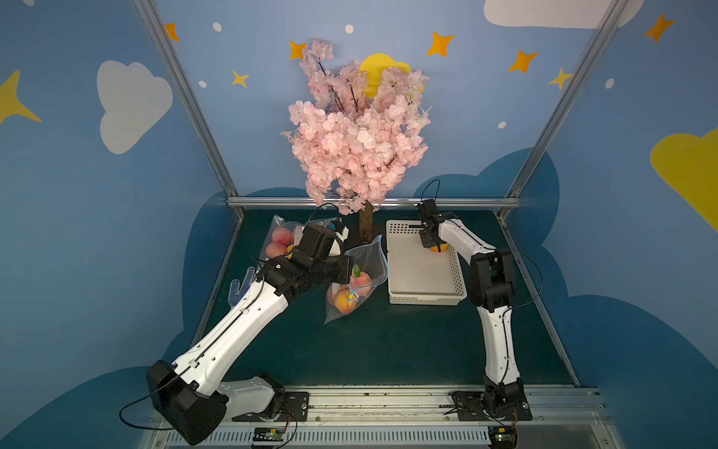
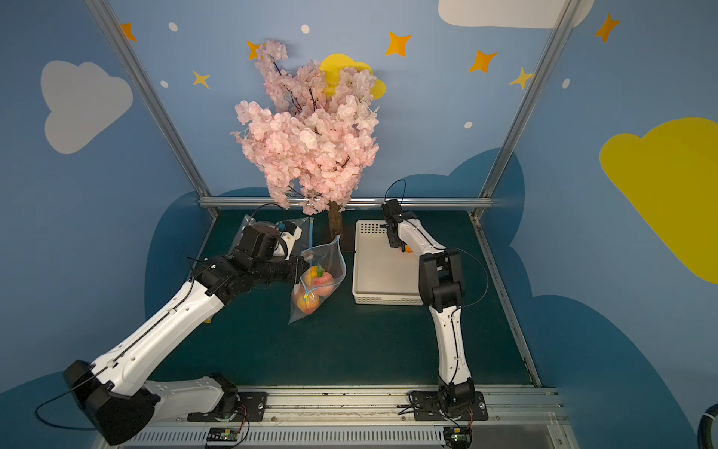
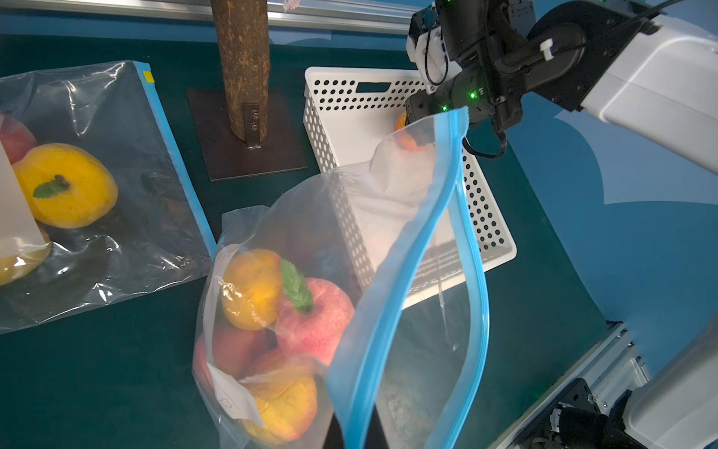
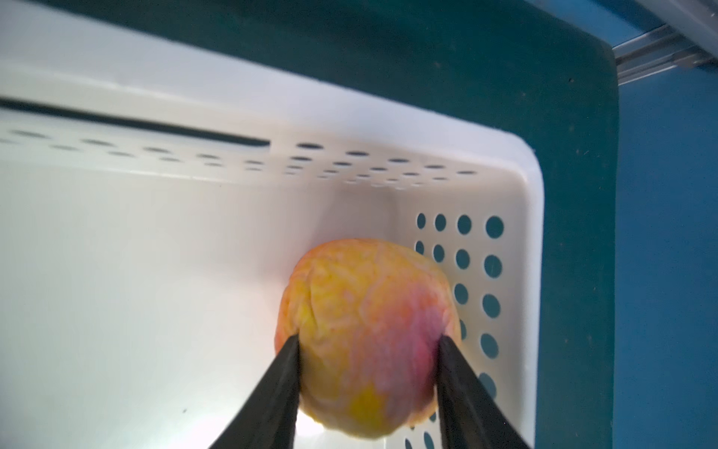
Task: Place the peach in a zip-top bag and seal the zipper
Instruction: Pick up the peach from the basket.
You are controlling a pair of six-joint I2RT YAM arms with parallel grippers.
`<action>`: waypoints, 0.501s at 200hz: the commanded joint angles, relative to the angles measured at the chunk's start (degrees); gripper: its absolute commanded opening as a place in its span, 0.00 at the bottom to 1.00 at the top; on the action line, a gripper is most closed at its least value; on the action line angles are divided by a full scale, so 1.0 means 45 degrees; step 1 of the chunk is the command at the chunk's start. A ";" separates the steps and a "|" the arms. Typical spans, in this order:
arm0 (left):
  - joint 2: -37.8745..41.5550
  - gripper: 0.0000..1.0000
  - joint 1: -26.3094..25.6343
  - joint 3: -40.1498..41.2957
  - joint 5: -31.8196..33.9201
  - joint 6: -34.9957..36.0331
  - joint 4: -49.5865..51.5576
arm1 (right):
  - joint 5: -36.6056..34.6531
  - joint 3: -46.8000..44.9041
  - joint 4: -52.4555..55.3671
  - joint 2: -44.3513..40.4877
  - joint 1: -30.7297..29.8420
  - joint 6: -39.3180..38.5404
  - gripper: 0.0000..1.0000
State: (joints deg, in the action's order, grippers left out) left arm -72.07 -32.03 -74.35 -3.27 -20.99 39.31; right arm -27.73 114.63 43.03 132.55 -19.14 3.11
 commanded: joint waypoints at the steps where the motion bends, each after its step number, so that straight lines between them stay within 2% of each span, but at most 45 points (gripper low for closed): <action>1: 0.0040 0.03 -0.0011 0.0213 -0.0209 -0.0003 -0.0255 | 0.0887 -0.0435 0.0892 -0.1730 -0.0061 0.0596 0.40; 44: -0.0277 0.03 -0.0011 0.0242 -0.0598 -0.0059 -0.0317 | 0.3949 -0.1943 0.1417 -0.4720 -0.0347 0.1636 0.40; 64: -0.0410 0.03 -0.0011 0.0196 -0.0641 -0.0075 -0.0317 | 0.6935 -0.2217 0.1884 -0.6085 -0.0446 0.1725 0.40; 78: -0.0414 0.03 -0.0021 0.0174 -0.0603 -0.0097 -0.0317 | 0.9197 -0.2873 0.1386 -0.7204 -0.0666 0.1803 0.40; 100: -0.0398 0.03 -0.0011 0.0140 -0.0487 -0.0103 -0.0317 | 1.1146 -0.4564 -0.0545 -0.9026 -0.1376 0.2513 0.40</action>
State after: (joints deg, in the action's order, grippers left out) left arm -73.91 -32.03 -74.08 -5.23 -21.21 38.52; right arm 6.02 100.27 46.28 98.00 -22.06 10.81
